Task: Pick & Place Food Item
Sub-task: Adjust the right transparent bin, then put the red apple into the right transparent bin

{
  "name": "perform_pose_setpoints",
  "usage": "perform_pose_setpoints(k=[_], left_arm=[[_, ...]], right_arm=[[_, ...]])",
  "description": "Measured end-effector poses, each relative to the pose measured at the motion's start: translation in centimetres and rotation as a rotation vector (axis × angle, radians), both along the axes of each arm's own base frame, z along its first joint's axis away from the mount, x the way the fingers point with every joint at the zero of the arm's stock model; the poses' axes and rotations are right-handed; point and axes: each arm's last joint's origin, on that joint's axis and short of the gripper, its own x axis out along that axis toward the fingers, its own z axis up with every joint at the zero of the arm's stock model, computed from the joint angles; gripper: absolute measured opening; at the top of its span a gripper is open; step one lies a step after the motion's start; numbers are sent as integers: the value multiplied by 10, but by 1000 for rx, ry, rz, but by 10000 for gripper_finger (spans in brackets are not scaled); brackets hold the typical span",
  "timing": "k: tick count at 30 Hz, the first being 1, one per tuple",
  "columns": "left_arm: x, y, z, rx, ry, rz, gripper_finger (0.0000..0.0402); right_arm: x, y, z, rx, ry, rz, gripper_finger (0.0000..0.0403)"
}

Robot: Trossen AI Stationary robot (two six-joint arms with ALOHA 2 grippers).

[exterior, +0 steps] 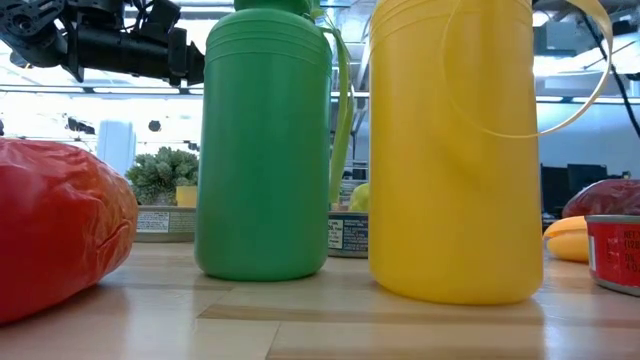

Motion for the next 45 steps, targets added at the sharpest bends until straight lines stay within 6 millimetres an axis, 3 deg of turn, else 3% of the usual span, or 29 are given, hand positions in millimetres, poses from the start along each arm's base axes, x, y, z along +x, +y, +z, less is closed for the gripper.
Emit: perform_pose_setpoints(k=[9, 13, 26, 33, 39, 45], left_arm=[[0, 0, 0, 0, 0, 0, 1], [0, 0, 0, 0, 0, 1, 1], [0, 0, 0, 0, 0, 4, 1], [0, 0, 0, 0, 0, 4, 1], [0, 0, 0, 0, 0, 3, 1], [0, 0, 0, 0, 0, 0, 1]], right_arm=[[-34, 26, 62, -100, -103, 25, 0], [-49, 37, 74, -131, -151, 30, 0], [-91, 73, 34, -250, -452, 36, 0], [-106, 90, 15, -284, -631, 136, 0], [-119, 99, 8, -307, -670, 139, 0], [-125, 104, 15, -325, -708, 138, 0]])
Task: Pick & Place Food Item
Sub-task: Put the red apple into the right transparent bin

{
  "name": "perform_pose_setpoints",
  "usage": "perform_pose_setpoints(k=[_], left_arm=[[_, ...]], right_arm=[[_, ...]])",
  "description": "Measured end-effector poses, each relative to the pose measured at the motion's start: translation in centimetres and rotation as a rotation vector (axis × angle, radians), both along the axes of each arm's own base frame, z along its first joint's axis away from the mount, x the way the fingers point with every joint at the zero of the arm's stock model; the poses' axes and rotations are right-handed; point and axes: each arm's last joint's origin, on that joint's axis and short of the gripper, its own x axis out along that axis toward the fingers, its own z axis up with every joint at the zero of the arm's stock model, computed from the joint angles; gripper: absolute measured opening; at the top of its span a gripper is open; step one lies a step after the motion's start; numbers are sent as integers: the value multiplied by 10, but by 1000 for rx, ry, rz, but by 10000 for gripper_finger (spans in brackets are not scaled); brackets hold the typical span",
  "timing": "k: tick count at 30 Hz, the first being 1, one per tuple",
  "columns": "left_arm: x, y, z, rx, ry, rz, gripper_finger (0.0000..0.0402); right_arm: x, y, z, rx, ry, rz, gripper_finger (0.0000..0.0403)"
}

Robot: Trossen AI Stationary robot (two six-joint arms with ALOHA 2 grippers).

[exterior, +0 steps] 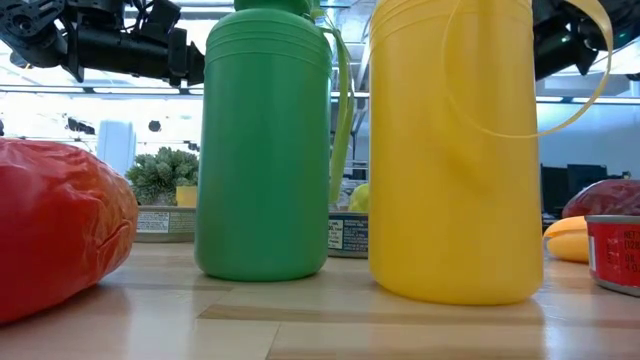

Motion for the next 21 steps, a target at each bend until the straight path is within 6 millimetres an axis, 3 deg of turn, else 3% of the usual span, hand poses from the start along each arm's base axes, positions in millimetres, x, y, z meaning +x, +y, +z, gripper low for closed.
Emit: perform_pose_setpoints(k=[21], left_arm=[[0, 0, 0, -8, -4, 4, 1]], right_arm=[[1, 4, 2, -73, 8, 163, 0]])
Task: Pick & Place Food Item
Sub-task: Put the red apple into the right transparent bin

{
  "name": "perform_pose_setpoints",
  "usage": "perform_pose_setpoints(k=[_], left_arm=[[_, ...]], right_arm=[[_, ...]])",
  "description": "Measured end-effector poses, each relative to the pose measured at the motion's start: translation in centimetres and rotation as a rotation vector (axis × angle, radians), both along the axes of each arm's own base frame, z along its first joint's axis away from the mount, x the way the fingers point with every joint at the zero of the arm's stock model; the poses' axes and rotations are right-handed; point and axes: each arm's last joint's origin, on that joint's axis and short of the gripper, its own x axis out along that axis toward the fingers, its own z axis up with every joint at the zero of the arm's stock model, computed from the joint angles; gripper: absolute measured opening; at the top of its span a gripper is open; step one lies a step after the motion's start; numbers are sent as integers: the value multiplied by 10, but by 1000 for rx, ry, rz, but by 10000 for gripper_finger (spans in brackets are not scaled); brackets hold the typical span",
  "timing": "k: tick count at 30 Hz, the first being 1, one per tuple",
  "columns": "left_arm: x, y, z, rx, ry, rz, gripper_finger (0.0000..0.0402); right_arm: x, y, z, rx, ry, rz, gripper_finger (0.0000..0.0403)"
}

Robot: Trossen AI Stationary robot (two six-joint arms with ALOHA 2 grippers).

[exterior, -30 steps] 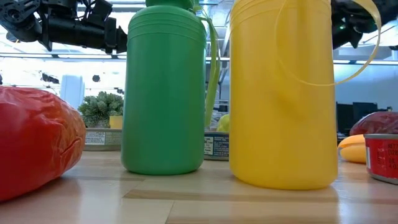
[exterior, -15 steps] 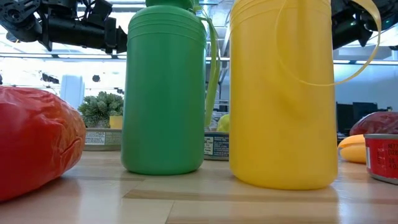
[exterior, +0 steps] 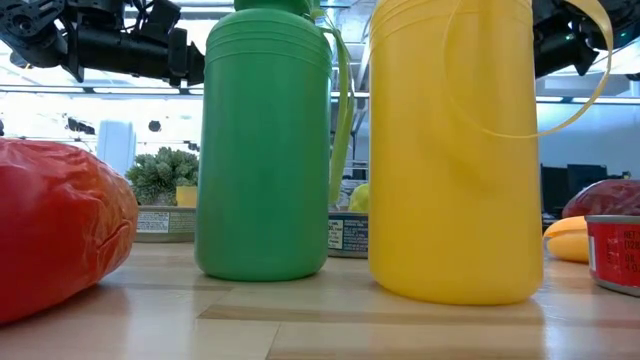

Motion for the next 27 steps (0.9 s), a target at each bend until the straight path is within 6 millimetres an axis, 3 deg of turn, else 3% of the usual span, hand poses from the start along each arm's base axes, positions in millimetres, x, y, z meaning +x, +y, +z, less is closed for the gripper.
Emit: perform_pose_setpoints(k=[21, 27], left_arm=[[0, 0, 0, -55, -29, -7, 1], [3, -6, 0, -90, -43, -84, 1]], right_arm=[[1, 4, 0, -21, -4, 144, 0], [1, 4, 0, -62, 6, 173, 0]])
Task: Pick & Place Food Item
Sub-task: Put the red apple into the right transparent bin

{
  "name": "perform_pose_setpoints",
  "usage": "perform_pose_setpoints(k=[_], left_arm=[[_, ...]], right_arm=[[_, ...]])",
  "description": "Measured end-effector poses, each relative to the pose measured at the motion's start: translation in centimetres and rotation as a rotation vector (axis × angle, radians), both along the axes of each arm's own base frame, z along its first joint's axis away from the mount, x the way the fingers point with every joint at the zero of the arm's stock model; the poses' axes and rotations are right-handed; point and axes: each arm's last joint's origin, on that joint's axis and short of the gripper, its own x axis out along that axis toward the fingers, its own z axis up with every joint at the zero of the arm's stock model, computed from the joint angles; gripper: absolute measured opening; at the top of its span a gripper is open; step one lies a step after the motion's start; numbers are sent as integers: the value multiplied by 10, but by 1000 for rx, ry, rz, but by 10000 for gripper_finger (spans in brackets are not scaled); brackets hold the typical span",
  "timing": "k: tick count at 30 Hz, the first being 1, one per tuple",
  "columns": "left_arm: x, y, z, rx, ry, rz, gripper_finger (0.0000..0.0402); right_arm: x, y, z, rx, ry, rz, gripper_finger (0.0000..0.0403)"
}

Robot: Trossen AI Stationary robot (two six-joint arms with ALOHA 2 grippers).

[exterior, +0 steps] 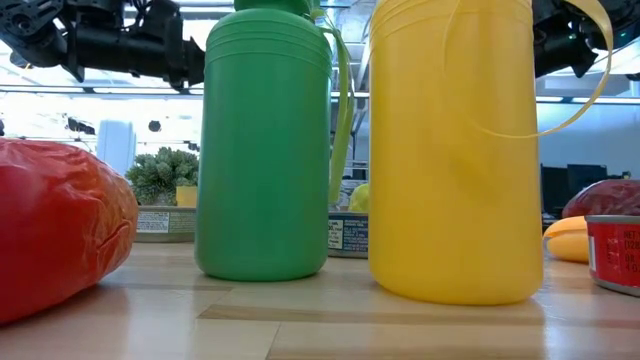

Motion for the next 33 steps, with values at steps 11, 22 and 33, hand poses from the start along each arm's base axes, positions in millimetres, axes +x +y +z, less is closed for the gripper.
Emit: perform_pose_setpoints(k=[11, 22, 33], left_arm=[[4, -9, 0, -11, -4, -65, 1], [4, -9, -1, -15, 8, -60, 1], [4, -9, -2, -18, 17, -60, 1]], right_arm=[[8, 10, -16, 141, 139, 63, 0], [13, 30, -1, 244, 328, -142, 0], [5, 38, 8, 314, 468, -155, 0]])
